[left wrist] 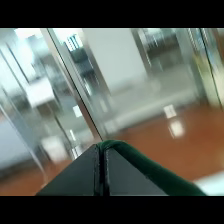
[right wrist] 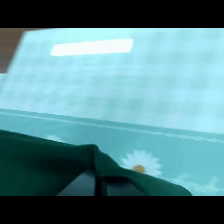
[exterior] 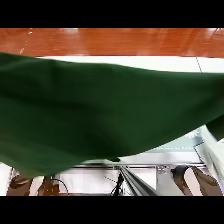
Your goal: Fold the shirts.
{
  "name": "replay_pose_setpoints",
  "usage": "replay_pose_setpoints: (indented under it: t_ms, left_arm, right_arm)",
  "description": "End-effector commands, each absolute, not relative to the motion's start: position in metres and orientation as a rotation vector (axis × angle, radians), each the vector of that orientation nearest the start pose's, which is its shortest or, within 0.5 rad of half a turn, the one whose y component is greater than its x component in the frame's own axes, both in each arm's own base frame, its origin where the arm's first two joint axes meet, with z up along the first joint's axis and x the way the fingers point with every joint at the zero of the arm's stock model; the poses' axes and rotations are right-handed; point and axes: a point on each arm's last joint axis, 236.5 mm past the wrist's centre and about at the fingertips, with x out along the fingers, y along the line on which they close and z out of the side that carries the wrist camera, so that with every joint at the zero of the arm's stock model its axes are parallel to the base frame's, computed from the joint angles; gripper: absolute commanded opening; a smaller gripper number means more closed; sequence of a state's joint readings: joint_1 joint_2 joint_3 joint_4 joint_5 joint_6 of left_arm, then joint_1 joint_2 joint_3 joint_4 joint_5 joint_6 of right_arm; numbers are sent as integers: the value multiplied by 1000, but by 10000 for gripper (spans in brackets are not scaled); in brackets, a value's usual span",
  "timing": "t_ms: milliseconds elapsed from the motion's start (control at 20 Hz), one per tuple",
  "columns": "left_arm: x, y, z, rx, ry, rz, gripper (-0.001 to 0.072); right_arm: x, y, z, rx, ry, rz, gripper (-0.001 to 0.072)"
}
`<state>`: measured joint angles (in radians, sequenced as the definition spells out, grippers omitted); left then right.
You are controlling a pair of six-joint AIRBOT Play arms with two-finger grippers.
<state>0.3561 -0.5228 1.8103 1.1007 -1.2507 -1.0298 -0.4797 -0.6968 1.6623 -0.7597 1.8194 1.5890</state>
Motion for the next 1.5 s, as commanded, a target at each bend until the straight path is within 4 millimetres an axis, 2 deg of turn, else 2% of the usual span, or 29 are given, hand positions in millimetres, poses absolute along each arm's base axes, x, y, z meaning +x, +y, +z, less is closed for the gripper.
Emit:
replay_pose_setpoints:
  t_ms: [0, 150, 200, 400, 500, 650, 750, 850, 950, 1150, 1250, 1350, 1450]
  left_arm:
    - [185, -42, 438, 371, 181, -143, 23]
    - [231, -48, 391, 284, 289, -273, 24]
    - [250, -50, 378, 249, 308, -319, 23]
    - [329, -41, 336, 35, 360, -388, 23]
    - [369, -42, 319, -38, 379, -419, 23]
    - [428, -60, 276, -105, 434, -462, 23]
    - [461, -75, 238, -136, 492, -481, 23]
    - [487, -87, 197, -164, 555, -490, 24]
    - [502, -100, 155, -185, 635, -509, 24]
    - [511, -126, 87, -212, 776, -554, 24]
    - [510, -142, 61, -215, 833, -582, 25]
    - [503, -156, 37, -218, 899, -617, 25]
    - [493, -166, 19, -227, 967, -650, 25]
  right_arm:
    - [204, 40, 300, 315, 854, 179, 18]
    - [228, 44, 250, 463, 1017, 270, 18]
    - [239, 40, 233, 506, 1057, 275, 18]
    - [294, 17, 175, 671, 1162, 252, 18]
    - [327, 10, 145, 735, 1206, 247, 19]
    - [381, 8, 100, 774, 1200, 239, 19]
    - [416, 6, 70, 794, 1170, 209, 19]
    - [449, -9, 42, 818, 1113, 138, 19]
    - [476, -29, 17, 839, 1052, 59, 19]
    - [513, -65, -24, 861, 946, -77, 20]
    - [516, -69, -43, 872, 959, -101, 20]
    - [509, -62, -62, 888, 1020, -94, 20]
    - [501, -55, -72, 890, 1075, -72, 20]
